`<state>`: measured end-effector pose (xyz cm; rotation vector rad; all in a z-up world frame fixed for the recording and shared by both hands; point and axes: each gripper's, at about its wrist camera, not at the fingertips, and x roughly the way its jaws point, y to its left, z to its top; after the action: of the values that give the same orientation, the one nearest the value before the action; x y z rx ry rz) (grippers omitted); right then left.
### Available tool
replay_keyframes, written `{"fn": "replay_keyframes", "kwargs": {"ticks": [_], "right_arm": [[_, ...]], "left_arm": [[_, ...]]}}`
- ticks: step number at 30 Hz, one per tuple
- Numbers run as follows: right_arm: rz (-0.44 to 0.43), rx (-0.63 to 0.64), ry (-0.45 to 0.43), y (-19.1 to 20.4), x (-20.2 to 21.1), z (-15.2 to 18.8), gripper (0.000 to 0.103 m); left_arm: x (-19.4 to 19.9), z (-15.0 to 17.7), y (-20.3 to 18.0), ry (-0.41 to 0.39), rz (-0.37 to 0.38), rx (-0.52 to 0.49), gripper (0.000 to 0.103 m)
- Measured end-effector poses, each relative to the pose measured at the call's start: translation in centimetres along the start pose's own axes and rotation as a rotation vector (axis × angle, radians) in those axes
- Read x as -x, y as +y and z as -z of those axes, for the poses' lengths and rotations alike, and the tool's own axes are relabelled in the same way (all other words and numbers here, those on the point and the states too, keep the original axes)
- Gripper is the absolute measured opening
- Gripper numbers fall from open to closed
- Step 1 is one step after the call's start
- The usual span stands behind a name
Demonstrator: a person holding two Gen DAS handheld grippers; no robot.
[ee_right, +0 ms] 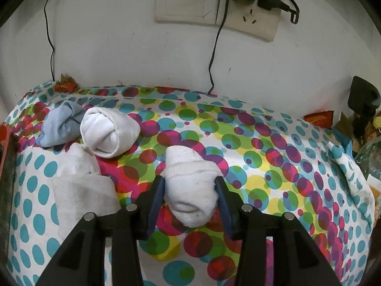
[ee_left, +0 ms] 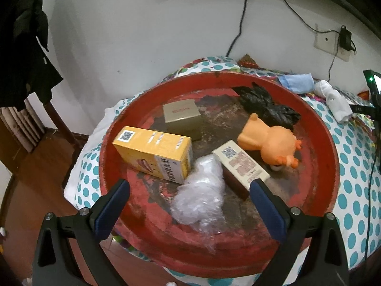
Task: Organize objects
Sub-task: 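Move the right gripper to the white rolled sock and close on it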
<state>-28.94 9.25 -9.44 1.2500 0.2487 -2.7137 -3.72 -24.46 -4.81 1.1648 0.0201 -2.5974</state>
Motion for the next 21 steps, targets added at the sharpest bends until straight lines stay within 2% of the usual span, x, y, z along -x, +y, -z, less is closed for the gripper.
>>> {"fn": "replay_keyframes", "kwargs": {"ticks": [6, 10, 14, 21], "right_arm": [[0.003, -0.001, 0.002, 0.1, 0.0, 0.0, 0.046], [-0.016, -0.021, 0.005, -0.4, -0.1, 0.1, 0.047], [-0.029, -0.037, 0.008, -0.6, -0.2, 0.2, 0.049], [-0.029, -0.023, 0.005, -0.6, -0.2, 0.4, 0.043]], "left_arm": [[1.3, -0.7, -1.5, -0.018, 0.04, 0.012, 0.1], [2.0, -1.2, -3.5, -0.022, 0.056, -0.015, 0.1], [2.5, -1.9, -6.7, -0.016, 0.095, -0.061, 0.1], [3.2, -4.0, -13.6, -0.037, 0.176, -0.166, 0.101]]}}
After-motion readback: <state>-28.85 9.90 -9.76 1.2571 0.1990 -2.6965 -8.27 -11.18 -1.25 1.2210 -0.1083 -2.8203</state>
